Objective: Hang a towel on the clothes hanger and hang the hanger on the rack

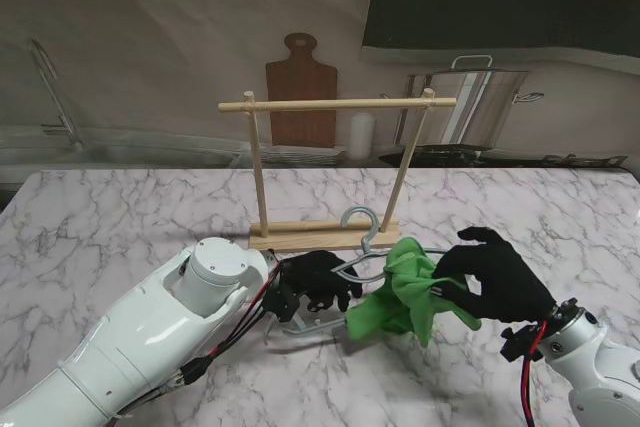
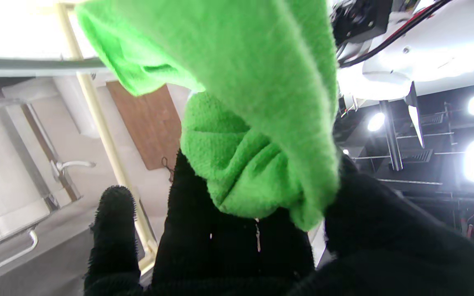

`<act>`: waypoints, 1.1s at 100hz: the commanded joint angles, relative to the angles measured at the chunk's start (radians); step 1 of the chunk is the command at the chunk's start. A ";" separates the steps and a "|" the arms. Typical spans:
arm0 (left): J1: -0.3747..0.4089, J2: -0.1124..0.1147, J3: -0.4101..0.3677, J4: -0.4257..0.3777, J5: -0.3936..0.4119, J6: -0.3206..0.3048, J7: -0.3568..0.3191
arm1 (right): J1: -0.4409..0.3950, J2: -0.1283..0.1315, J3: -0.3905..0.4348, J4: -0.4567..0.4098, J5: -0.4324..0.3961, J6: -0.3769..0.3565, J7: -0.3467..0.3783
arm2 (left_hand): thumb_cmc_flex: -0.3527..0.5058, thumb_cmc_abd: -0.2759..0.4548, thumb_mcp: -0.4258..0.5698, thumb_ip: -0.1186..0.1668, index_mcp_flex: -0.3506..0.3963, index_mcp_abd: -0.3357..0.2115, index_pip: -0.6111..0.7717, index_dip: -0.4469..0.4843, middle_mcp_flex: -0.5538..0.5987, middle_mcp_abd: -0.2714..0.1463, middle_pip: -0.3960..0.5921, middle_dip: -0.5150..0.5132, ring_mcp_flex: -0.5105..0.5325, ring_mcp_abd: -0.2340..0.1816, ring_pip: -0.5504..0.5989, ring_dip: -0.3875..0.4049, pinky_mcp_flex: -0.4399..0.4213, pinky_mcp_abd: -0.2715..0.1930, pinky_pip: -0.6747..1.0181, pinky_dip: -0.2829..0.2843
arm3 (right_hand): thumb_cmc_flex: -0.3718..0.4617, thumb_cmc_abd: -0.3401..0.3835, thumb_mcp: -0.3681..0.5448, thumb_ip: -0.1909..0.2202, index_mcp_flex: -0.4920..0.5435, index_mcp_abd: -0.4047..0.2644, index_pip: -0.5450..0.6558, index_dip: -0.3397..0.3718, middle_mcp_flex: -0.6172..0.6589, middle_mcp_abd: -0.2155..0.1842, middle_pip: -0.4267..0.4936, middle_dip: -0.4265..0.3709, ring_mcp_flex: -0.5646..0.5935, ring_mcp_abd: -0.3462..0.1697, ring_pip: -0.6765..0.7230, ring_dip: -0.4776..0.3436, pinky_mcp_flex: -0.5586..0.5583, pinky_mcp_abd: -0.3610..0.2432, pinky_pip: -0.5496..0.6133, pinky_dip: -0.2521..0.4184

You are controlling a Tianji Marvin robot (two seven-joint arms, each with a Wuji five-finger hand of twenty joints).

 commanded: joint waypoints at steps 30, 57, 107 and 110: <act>0.004 -0.003 0.004 -0.024 -0.015 -0.007 -0.021 | 0.029 0.026 -0.046 0.032 -0.011 0.069 0.097 | 0.082 -0.007 0.039 -0.027 0.060 0.013 0.041 0.028 0.002 -0.011 -0.001 0.015 0.007 0.111 0.033 -0.009 0.046 -0.085 0.322 -0.002 | 0.029 0.009 0.074 0.005 0.038 -0.043 0.036 0.008 0.021 -0.002 -0.014 0.024 0.020 -0.004 -0.003 0.021 -0.006 0.025 -0.023 0.016; 0.030 -0.006 -0.046 -0.063 -0.002 -0.006 0.035 | 0.012 0.039 -0.023 -0.002 -0.013 0.087 0.167 | 0.082 -0.008 0.041 -0.029 0.061 0.016 0.039 0.028 0.001 -0.008 -0.003 0.017 0.005 0.114 0.030 -0.010 0.046 -0.085 0.323 -0.004 | 0.034 0.017 0.062 0.008 0.036 -0.040 0.034 0.012 0.022 0.002 -0.014 0.027 0.024 0.000 0.003 0.026 -0.007 0.027 -0.027 0.019; 0.022 0.010 -0.013 -0.063 0.016 -0.016 -0.017 | 0.016 0.027 0.002 -0.019 -0.076 0.088 0.100 | 0.082 -0.008 0.041 -0.031 0.061 0.014 0.035 0.030 0.002 -0.008 -0.005 0.018 0.006 0.113 0.031 -0.009 0.046 -0.085 0.323 -0.005 | 0.035 0.018 0.058 0.010 0.035 -0.040 0.031 0.014 0.021 0.003 -0.016 0.029 0.026 0.001 0.007 0.030 -0.006 0.031 -0.029 0.024; 0.019 0.011 -0.005 -0.060 0.015 -0.017 -0.024 | 0.022 0.027 0.001 -0.017 -0.080 0.093 0.100 | 0.082 -0.007 0.041 -0.030 0.062 0.015 0.035 0.030 0.001 -0.008 -0.006 0.018 0.006 0.113 0.030 -0.009 0.046 -0.085 0.323 -0.005 | 0.035 0.019 0.058 0.010 0.035 -0.040 0.031 0.014 0.020 0.002 -0.016 0.030 0.025 0.000 0.007 0.030 -0.006 0.032 -0.029 0.024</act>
